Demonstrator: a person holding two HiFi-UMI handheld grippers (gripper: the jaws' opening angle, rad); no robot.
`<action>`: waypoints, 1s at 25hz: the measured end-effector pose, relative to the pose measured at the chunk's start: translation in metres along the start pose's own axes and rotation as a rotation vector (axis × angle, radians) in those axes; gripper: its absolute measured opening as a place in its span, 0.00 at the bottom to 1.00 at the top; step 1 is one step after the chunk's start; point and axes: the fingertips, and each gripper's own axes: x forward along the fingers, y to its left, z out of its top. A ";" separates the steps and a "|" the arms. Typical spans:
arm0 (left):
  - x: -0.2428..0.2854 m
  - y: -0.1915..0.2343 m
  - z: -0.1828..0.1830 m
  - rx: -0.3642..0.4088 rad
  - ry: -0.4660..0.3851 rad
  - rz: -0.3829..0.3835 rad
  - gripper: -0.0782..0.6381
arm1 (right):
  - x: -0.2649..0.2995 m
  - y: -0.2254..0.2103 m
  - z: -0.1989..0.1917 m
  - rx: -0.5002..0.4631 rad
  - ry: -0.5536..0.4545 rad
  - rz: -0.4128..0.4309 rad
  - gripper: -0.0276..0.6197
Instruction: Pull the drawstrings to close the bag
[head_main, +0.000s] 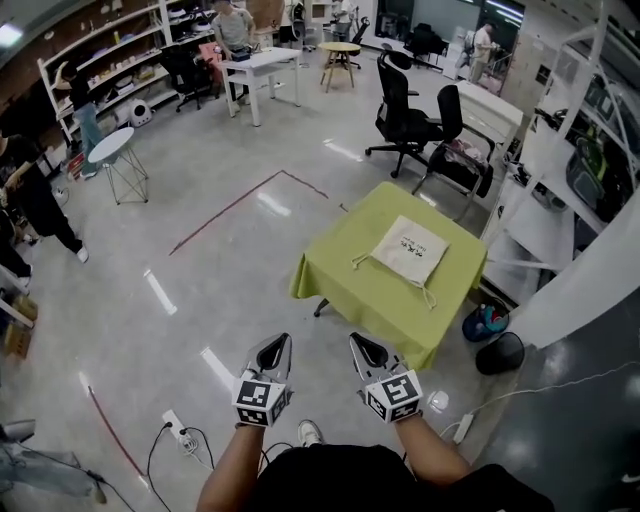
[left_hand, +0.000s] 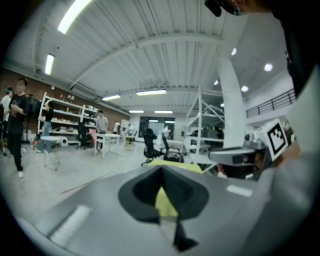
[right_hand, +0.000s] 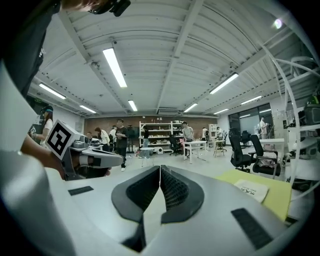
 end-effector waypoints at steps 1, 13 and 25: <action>0.004 0.003 0.000 0.000 0.000 -0.010 0.10 | 0.004 -0.001 0.001 0.001 -0.002 -0.007 0.05; 0.057 0.013 0.003 0.009 0.017 -0.105 0.10 | 0.021 -0.034 -0.007 0.017 0.028 -0.094 0.05; 0.164 0.002 -0.010 0.058 0.128 -0.149 0.10 | 0.045 -0.136 -0.014 0.067 0.035 -0.157 0.05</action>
